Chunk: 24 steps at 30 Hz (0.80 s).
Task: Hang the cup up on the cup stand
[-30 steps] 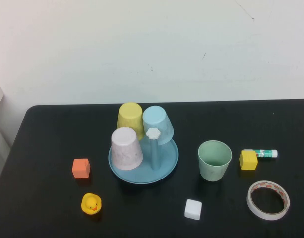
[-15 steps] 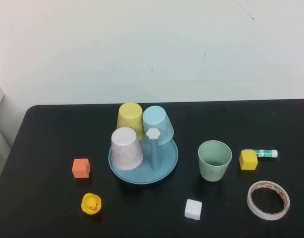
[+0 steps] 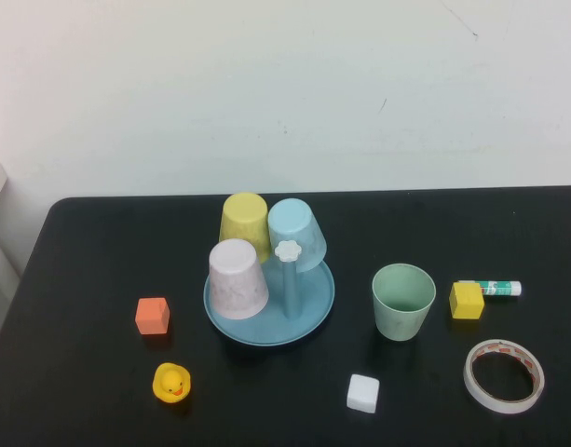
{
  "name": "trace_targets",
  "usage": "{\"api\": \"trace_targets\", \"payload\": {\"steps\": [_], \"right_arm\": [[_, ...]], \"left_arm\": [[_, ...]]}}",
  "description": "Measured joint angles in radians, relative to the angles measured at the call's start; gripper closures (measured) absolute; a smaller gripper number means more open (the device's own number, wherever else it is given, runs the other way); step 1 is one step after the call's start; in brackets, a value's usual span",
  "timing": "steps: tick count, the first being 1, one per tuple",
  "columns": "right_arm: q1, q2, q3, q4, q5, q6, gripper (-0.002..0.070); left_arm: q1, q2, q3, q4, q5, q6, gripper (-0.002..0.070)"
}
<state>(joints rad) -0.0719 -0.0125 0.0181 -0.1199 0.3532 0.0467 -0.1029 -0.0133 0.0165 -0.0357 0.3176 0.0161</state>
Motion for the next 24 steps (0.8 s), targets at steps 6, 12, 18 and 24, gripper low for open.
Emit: {"api": "trace_targets", "payload": {"steps": [6,12,18,24], "right_arm": [[0.0,0.0,0.0,0.0,0.0,0.0,0.0678],[0.0,0.0,0.0,0.0,0.0,0.0,0.0678],[0.0,0.0,0.0,-0.004,0.0,0.0,0.0678],[0.0,0.0,0.01,-0.004,-0.099,0.0,0.0678]], "left_arm": [[0.0,0.0,0.0,0.0,0.0,0.0,0.0675],[0.0,0.0,0.0,0.0,0.0,0.0,0.0675],[0.0,0.0,0.0,0.01,-0.016,0.0,0.0675],[0.0,0.0,0.002,0.036,-0.198,0.008,0.0675]]}}
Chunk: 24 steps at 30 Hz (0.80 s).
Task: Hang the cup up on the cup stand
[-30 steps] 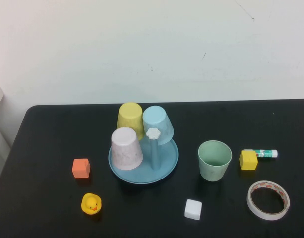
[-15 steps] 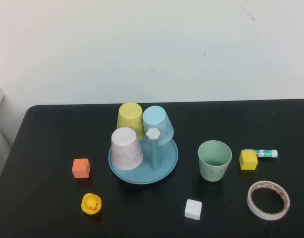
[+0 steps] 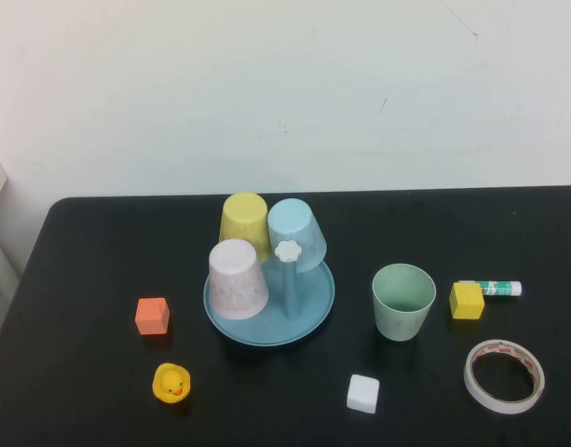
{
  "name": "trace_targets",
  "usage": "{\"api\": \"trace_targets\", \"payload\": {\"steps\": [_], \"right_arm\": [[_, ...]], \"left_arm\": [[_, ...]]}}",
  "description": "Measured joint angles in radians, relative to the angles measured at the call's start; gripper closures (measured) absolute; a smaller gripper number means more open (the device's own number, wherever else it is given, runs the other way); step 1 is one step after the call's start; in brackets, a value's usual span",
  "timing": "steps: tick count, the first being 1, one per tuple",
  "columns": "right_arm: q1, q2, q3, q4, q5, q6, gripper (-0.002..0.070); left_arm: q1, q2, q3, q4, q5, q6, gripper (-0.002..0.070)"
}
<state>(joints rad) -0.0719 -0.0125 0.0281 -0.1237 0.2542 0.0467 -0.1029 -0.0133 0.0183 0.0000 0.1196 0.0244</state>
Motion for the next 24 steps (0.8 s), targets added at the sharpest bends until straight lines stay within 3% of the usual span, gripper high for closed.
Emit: {"api": "trace_targets", "payload": {"steps": [8,16,21,24], "right_arm": [[0.0,0.0,0.0,-0.004,-0.542,0.003,0.0678],[0.0,0.0,0.0,0.0,-0.896,0.046,0.0678],[0.0,0.0,-0.014,0.0,-0.891,0.056,0.0678],[0.0,0.0,-0.146,0.0,-0.596,0.057,0.0678]], "left_arm": [[0.0,0.0,0.0,0.0,-0.471,0.0,0.0675],[0.0,0.0,0.0,0.0,-0.681,-0.01,0.0675],[0.0,-0.001,-0.003,0.008,-0.645,-0.078,0.0675],[0.0,-0.001,-0.145,0.047,-0.355,-0.08,0.0675]]}}
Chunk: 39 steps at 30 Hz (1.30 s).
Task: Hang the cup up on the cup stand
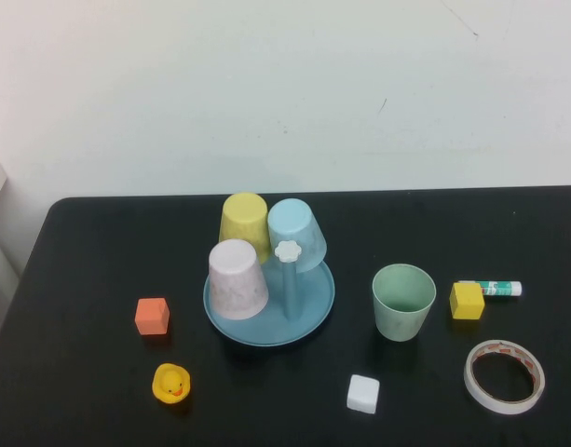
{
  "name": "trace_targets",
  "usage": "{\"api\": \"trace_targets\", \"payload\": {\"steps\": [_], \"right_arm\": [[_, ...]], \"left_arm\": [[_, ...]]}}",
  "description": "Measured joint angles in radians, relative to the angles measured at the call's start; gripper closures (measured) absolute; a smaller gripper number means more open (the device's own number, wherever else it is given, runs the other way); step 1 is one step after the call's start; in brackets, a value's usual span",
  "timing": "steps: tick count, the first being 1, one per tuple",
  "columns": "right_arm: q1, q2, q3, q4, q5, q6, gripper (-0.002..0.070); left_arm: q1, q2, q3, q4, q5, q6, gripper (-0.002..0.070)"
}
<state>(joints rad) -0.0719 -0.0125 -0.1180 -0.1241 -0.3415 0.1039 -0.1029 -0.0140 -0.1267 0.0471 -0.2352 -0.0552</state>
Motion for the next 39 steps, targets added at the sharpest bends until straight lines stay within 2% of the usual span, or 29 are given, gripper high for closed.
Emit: {"api": "trace_targets", "payload": {"steps": [4,11,25,34,39], "right_arm": [[0.0,0.049,-0.149,-0.002,0.325,0.0,0.0678],[0.0,0.283,-0.254,-0.002,0.643,-0.063,0.0678],[0.0,0.55,-0.254,0.016,0.677,-0.059,0.0678],[0.0,0.568,-0.256,0.073,0.591,-0.053,0.0678],[0.0,0.669,-0.311,0.098,0.65,-0.087,0.0678]], "left_arm": [[0.0,0.069,-0.194,0.004,0.295,0.001,0.0675],[0.0,0.262,-0.343,0.004,0.601,0.008,0.0675],[0.0,0.427,-0.345,0.004,0.773,0.018,0.0675],[0.0,0.427,-0.286,-0.021,0.702,0.005,0.0675],[0.0,0.427,-0.275,-0.056,0.683,-0.003,0.0675]]}}
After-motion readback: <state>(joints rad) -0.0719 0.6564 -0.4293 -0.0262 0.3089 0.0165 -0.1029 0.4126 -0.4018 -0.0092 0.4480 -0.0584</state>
